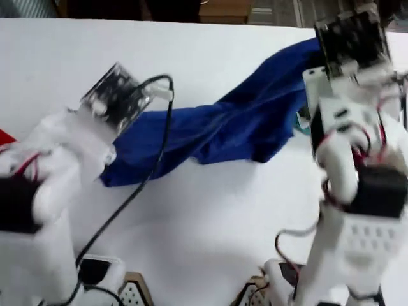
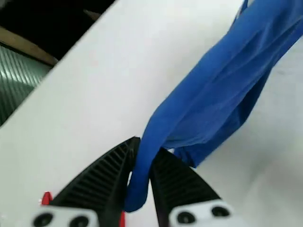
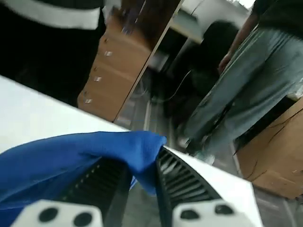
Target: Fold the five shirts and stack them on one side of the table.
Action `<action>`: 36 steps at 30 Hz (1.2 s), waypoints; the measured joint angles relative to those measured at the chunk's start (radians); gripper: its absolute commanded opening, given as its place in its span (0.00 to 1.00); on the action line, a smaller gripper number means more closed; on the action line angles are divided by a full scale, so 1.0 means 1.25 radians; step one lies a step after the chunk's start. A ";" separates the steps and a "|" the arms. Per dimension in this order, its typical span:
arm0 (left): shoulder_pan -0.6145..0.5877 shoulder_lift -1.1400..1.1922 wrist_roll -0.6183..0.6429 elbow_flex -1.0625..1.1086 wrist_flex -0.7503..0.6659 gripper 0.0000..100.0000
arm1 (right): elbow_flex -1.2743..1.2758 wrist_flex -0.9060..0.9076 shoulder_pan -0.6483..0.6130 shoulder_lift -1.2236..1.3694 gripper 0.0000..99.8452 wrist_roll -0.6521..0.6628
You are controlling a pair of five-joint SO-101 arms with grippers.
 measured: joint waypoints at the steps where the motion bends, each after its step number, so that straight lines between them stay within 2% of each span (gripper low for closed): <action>1: 0.000 -0.022 0.000 0.000 0.000 0.03 | -0.001 0.000 0.006 -0.023 0.02 0.000; 7: 0.000 -0.134 0.000 -0.053 0.000 0.03 | -0.002 0.000 0.058 -0.125 0.02 0.000; 15: 0.000 -0.155 0.000 -0.141 0.001 0.03 | -0.009 0.000 0.179 -0.207 0.02 0.000; 19: -0.012 -0.158 0.000 -0.182 0.001 0.03 | -0.009 0.000 0.180 -0.234 0.02 0.000; 28: -0.139 -0.158 0.021 -0.274 0.001 0.03 | -0.010 0.000 0.169 -0.271 0.02 0.000; 36: -0.146 -0.158 0.069 -0.274 0.002 0.03 | -0.010 0.077 0.169 -0.350 0.02 0.000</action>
